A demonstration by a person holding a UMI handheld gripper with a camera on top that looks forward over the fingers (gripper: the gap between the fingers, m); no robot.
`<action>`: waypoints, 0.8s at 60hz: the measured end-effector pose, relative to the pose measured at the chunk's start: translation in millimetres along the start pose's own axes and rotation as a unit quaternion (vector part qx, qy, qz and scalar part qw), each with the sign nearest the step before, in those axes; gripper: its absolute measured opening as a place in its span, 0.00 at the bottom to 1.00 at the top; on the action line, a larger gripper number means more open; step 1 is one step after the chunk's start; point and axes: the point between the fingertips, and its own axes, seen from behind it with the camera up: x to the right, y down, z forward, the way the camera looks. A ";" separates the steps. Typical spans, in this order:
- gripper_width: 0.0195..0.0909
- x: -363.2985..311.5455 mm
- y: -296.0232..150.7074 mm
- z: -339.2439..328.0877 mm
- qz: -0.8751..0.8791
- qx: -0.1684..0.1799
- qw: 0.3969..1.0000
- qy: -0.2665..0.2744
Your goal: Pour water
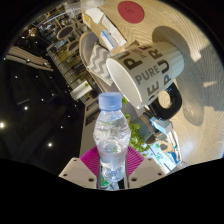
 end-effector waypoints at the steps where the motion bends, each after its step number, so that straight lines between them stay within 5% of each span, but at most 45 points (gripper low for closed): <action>1: 0.15 -0.3 0.3 1.9 -0.002 -0.001 1.000 0.002; 20: 0.15 -75.0 25.1 1.8 -0.308 -0.051 0.950 0.030; 34: 0.16 -201.7 -26.8 -33.3 -0.645 0.033 0.764 0.016; 48: 0.16 -174.5 -182.6 -63.3 -0.795 0.115 0.572 0.168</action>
